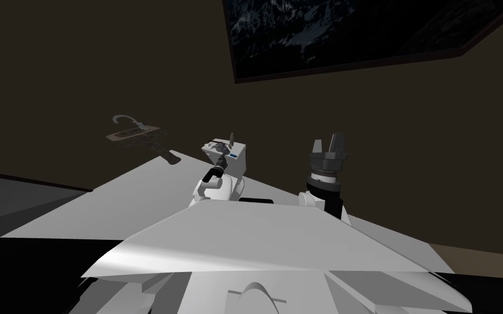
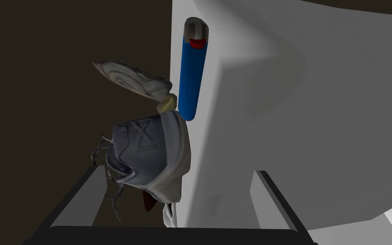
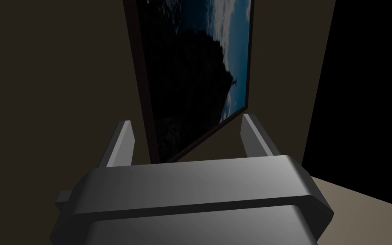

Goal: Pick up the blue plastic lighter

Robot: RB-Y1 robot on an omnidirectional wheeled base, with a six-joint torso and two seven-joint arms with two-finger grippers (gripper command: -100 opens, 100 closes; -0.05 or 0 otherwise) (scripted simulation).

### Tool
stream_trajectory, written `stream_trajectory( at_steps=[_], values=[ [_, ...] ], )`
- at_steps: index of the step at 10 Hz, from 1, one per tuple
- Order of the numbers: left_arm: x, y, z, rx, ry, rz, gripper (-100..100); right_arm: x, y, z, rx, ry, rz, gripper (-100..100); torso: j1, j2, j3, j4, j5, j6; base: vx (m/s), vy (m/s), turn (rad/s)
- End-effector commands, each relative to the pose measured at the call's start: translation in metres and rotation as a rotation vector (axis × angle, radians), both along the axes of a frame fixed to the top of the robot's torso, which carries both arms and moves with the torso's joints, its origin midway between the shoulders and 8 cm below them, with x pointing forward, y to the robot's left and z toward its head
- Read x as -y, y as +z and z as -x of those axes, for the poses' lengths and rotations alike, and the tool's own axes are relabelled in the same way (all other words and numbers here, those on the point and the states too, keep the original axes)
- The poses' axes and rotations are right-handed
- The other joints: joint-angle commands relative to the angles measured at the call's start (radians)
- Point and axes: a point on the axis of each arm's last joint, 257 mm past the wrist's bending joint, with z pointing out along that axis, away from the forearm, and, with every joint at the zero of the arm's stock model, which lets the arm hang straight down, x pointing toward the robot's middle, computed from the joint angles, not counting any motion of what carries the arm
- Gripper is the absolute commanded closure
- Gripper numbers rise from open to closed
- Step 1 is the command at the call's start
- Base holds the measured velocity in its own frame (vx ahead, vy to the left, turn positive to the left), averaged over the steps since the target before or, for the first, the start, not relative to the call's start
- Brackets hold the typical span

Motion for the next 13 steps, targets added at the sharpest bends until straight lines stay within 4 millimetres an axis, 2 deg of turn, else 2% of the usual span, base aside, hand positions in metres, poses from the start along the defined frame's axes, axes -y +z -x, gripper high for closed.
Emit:
stream_trajectory(
  at_steps=[1, 2, 4, 5, 6, 7, 9, 10, 11, 12, 13],
  values=[
    [-0.003, -0.003, 0.001, -0.032, 0.003, 0.008, -100, 0.000, 0.000, 0.000, 0.000, 0.000, 0.000, 0, 0.000, 0.000, 0.000, 0.000, 0.000, 0.000, -0.018, 0.017, -0.010],
    [-0.007, 0.009, 0.000, -0.025, 0.005, 0.020, -100, 0.000, 0.000, 0.000, 0.000, 0.000, 0.000, 0, 0.000, 0.000, 0.000, 0.000, 0.000, 0.000, -0.020, 0.019, -0.017],
    [-0.008, -0.002, 0.002, -0.067, 0.008, 0.021, -100, 0.000, 0.000, 0.000, 0.000, 0.000, 0.000, 0, 0.000, 0.000, 0.000, 0.000, 0.000, 0.000, -0.013, 0.010, -0.004],
    [-0.011, 0.008, 0.001, -0.067, 0.008, 0.035, -100, 0.000, 0.000, 0.000, 0.000, 0.000, 0.000, 0, -0.001, -0.001, 0.000, 0.000, 0.000, 0.000, -0.012, 0.009, -0.018],
    [-0.011, 0.001, 0.003, -0.096, 0.010, 0.036, -100, 0.000, 0.000, 0.000, 0.000, 0.000, 0.000, 0, -0.001, -0.001, 0.000, 0.000, 0.000, 0.000, -0.012, 0.013, -0.010],
    [-0.014, 0.013, 0.002, -0.090, 0.009, 0.050, -100, 0.000, 0.000, 0.000, 0.000, 0.000, 0.000, 0, 0.000, -0.001, 0.000, 0.000, 0.000, 0.000, -0.017, 0.019, -0.018],
    [-0.014, 0.003, 0.005, -0.129, 0.012, 0.051, -100, 0.000, 0.000, 0.000, 0.000, 0.000, 0.000, 0, 0.000, -0.001, 0.000, 0.000, 0.000, 0.000, -0.012, 0.011, -0.005],
    [-0.016, 0.012, 0.005, -0.131, 0.009, 0.065, -100, 0.000, 0.000, 0.000, 0.000, 0.000, 0.000, 0, -0.001, -0.001, -0.001, 0.000, 0.000, 0.000, -0.010, 0.011, -0.015],
    [-0.016, 0.006, 0.007, -0.156, 0.011, 0.066, -100, 0.000, 0.000, 0.000, 0.000, 0.000, 0.000, 0, 0.000, -0.001, -0.001, 0.000, 0.000, 0.000, -0.008, 0.014, -0.017],
    [-0.016, 0.017, 0.007, -0.152, 0.007, 0.081, -100, 0.000, 0.000, 0.000, 0.000, 0.000, 0.000, 0, 0.000, -0.001, -0.001, 0.000, 0.000, 0.000, -0.006, 0.017, -0.024],
    [-0.017, 0.011, 0.009, -0.179, 0.009, 0.081, -100, 0.000, 0.000, 0.000, 0.000, 0.000, 0.000, 0, 0.000, -0.001, -0.001, 0.000, 0.000, 0.000, -0.005, 0.016, -0.015]
  ],
)
